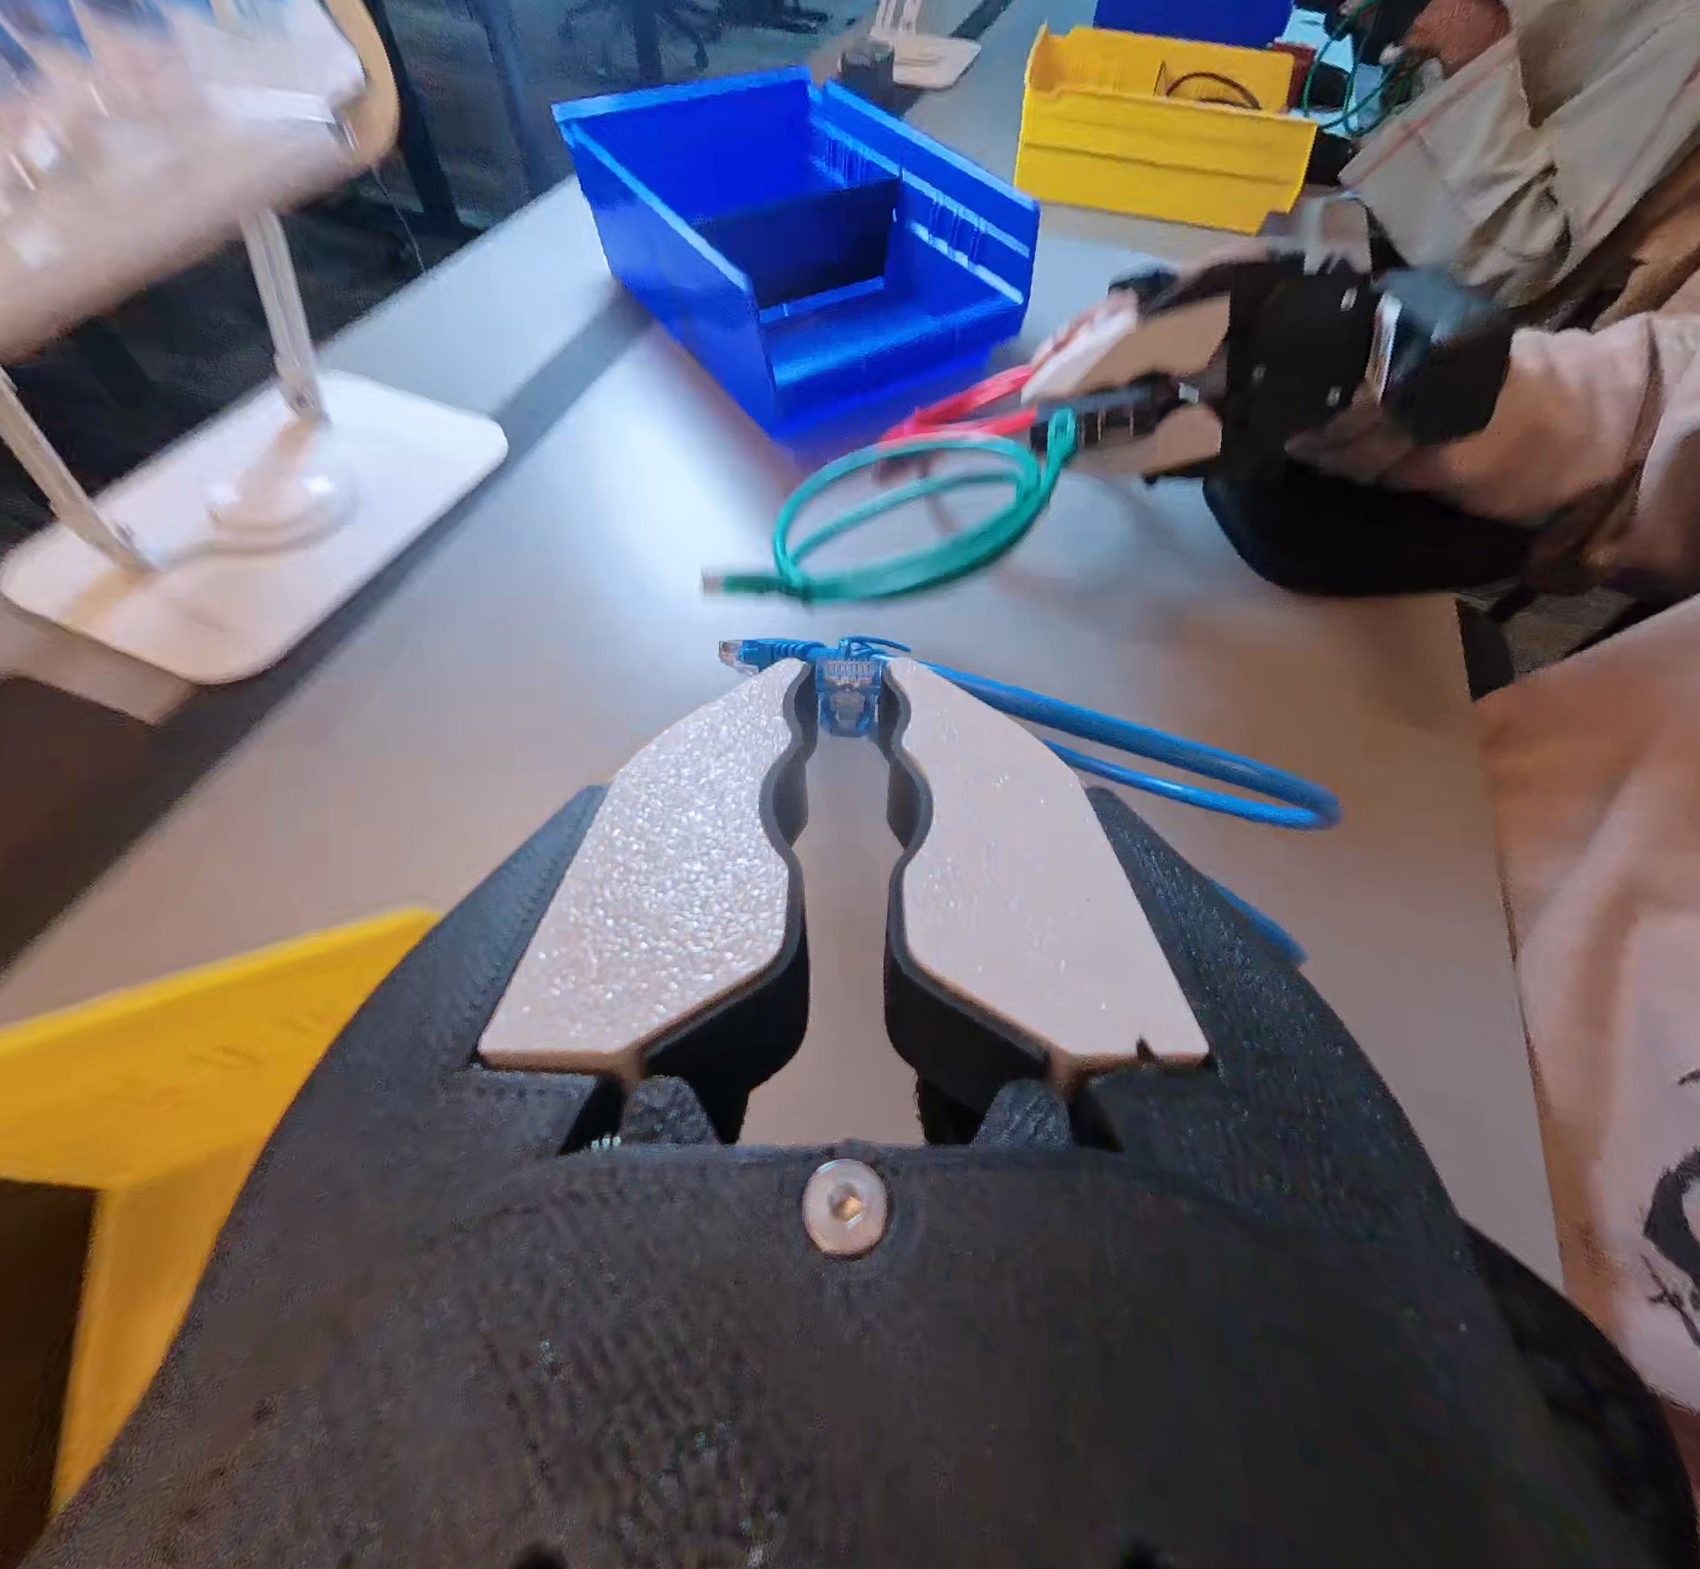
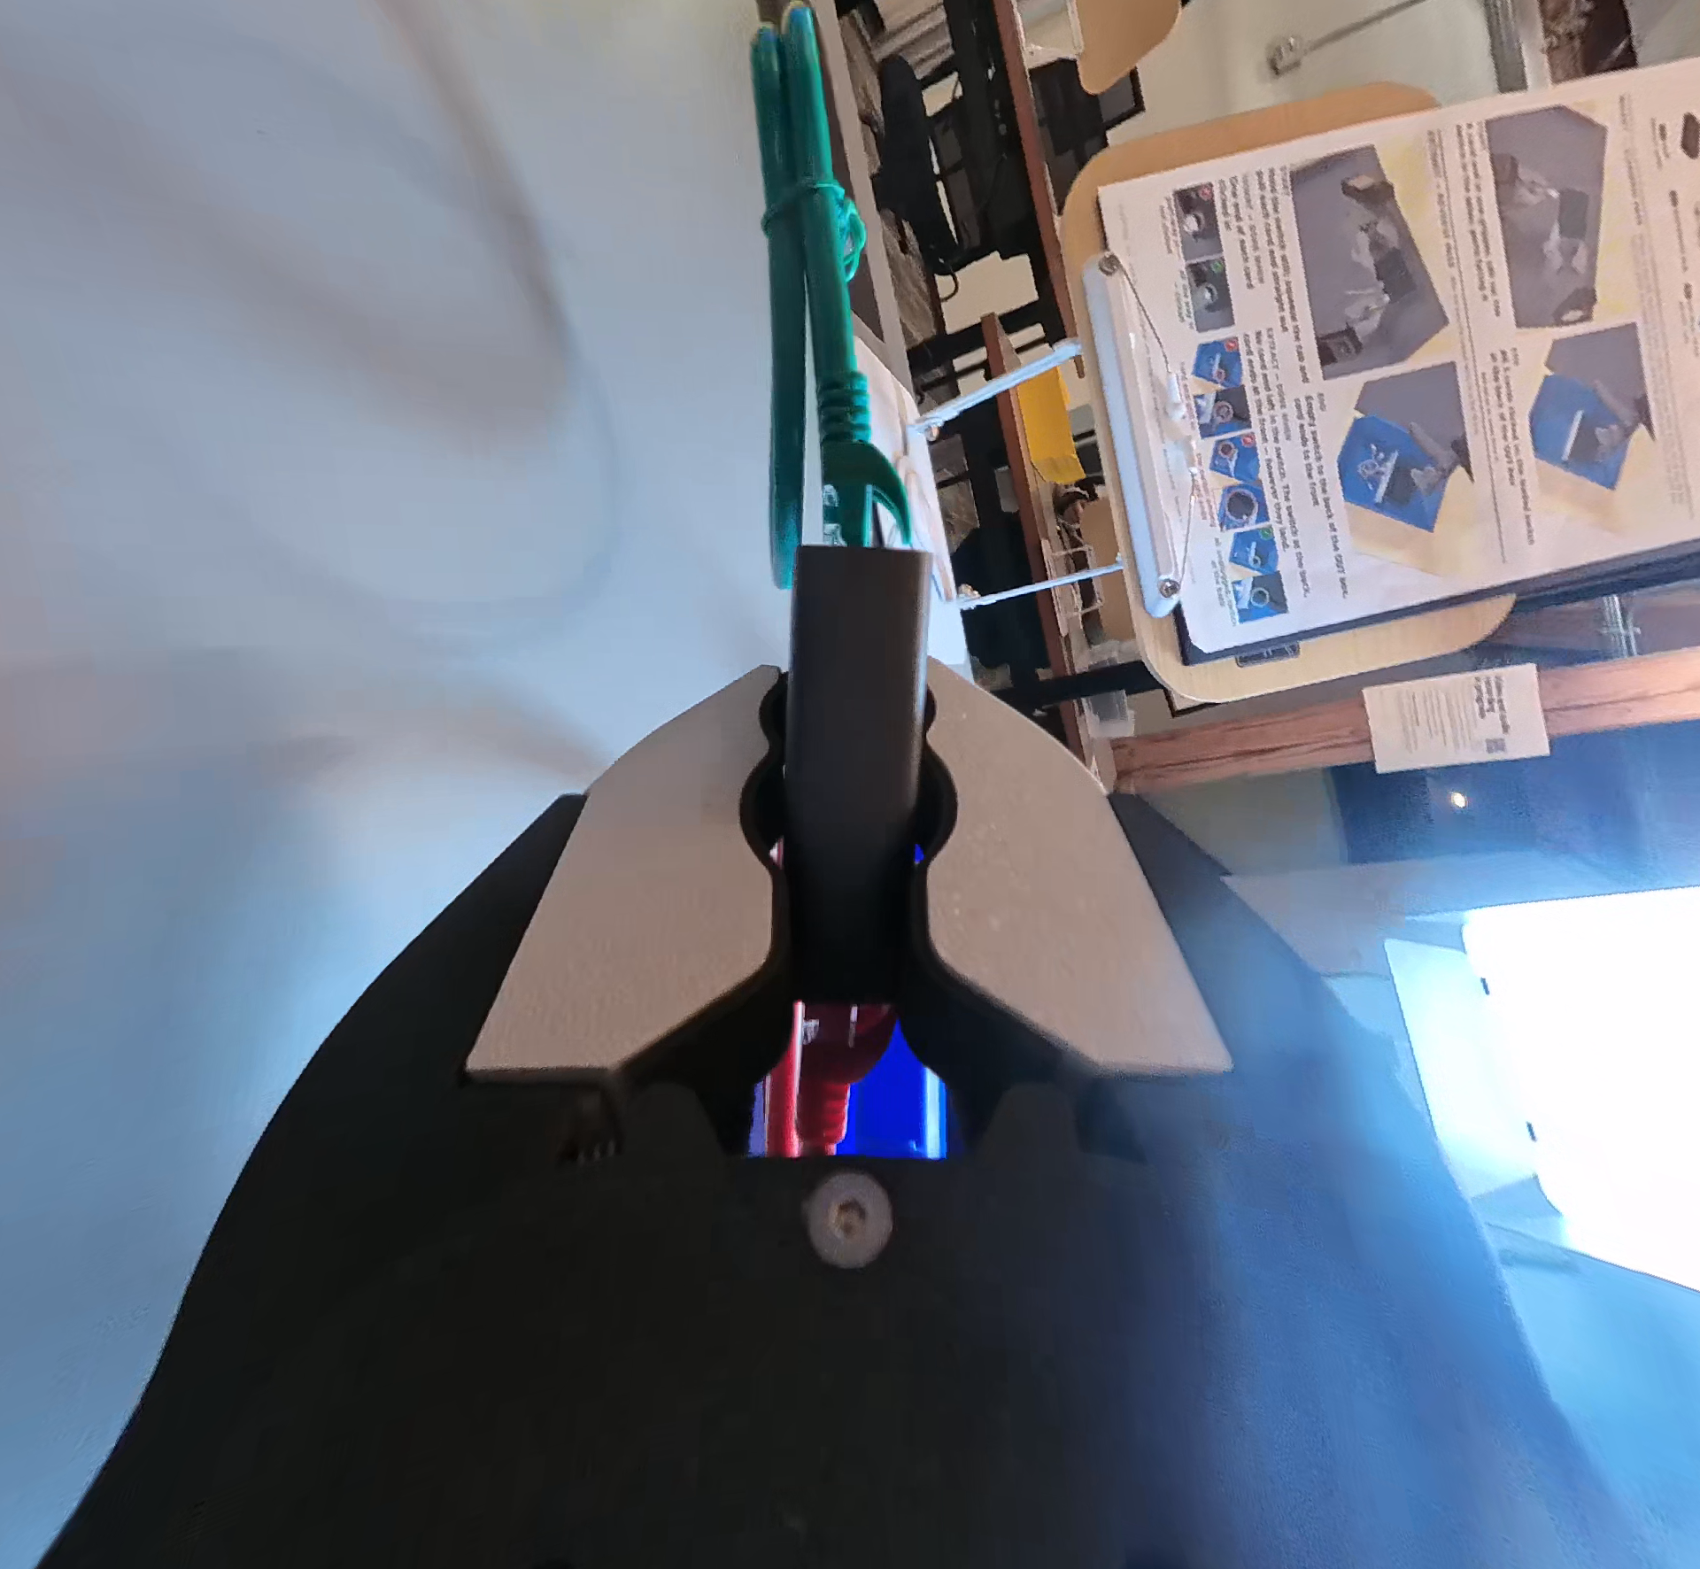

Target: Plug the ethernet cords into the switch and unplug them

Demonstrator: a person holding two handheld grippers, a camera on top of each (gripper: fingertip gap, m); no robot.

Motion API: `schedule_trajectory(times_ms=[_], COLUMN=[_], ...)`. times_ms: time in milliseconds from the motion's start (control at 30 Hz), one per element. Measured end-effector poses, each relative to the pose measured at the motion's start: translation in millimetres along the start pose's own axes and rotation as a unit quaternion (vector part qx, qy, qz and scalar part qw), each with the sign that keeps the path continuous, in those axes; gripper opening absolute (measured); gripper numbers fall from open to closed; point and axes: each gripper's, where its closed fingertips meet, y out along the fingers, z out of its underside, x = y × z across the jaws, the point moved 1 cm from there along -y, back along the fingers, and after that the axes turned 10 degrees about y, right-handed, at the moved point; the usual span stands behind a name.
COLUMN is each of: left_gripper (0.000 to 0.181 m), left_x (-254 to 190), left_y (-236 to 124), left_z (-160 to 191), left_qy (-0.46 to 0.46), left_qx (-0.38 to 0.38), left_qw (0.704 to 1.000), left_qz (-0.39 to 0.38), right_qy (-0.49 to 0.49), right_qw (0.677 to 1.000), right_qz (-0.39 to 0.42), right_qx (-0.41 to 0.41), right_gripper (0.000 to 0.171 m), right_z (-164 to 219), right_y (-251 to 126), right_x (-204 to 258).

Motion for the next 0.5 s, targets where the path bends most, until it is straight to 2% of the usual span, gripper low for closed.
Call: schedule_trajectory(times_ms=[100, 167, 333, 500], left_gripper=[0.012, 0.013, 0.016, 0.024], left_x=[-6.4, -15.4, -20.0, -12.0], left_y=[10.6, 12.7, 13.0, 17.6], left_z=[71.7, 100.5, 134.2, 140.6], left_qy=[-0.032, -0.055, -0.036, 0.02], left_qx=[0.035, 0.045, 0.108, 0.183], left_qw=[0.999, 0.997, 0.993, 0.982], left_qz=[-0.003, 0.011, 0.0, -0.038], right_qy=[0.017, 0.029, 0.037, 0.031], right_qw=[1.0, 0.999, 0.999, 0.999], right_qz=[0.009, 0.012, 0.011, 0.012], right_qx=[0.005, 0.008, 0.015, 0.017], right_gripper=[0.023, 0.022, 0.023, 0.023], right_z=[4.6, 7.8, 12.6, 11.0], right_y=[-0.6, 0.7, 3.2, 3.1], right_x=[-7.1, -10.2, -10.3, -8.2])
